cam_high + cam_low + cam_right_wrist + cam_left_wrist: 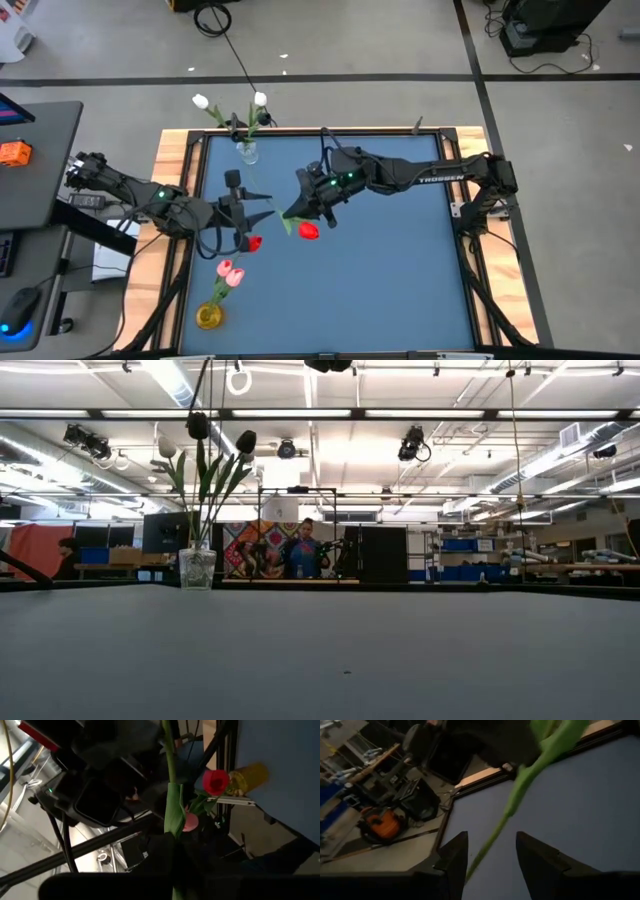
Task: Sort flowers into vase by color
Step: Put the red tulip into the yellow vase
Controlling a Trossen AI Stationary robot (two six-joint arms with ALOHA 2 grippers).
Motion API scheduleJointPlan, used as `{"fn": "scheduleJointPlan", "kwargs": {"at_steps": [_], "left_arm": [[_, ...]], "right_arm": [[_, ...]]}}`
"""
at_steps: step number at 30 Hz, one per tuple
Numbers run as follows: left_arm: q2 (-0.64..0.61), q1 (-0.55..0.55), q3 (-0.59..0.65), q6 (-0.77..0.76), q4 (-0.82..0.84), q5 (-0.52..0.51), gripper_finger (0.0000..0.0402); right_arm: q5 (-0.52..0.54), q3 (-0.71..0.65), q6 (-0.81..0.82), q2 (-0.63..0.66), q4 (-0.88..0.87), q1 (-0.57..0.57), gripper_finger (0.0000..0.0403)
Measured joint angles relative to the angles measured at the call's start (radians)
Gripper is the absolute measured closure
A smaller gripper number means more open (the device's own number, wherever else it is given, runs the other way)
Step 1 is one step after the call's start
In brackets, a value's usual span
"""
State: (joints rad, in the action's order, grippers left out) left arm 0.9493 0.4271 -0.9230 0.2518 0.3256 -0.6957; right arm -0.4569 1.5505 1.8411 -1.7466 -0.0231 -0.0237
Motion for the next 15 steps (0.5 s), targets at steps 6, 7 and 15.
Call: {"fn": "scheduleJointPlan", "kwargs": {"at_steps": [6,7,15], "left_arm": [[0.000,0.002,0.000,0.057,0.001,-0.017,0.0265],[0.000,0.001,0.000,0.060,0.001,-0.017,0.0274],[0.000,0.001,0.000,0.080,0.013,-0.014,0.0376]], "right_arm": [[-0.003,0.000,-0.009,0.000,0.000,0.011,0.0373],[-0.004,0.000,-0.013,0.000,0.001,0.011,0.0373],[0.027,0.000,-0.071,0.000,0.023,0.009,0.0371]]}}
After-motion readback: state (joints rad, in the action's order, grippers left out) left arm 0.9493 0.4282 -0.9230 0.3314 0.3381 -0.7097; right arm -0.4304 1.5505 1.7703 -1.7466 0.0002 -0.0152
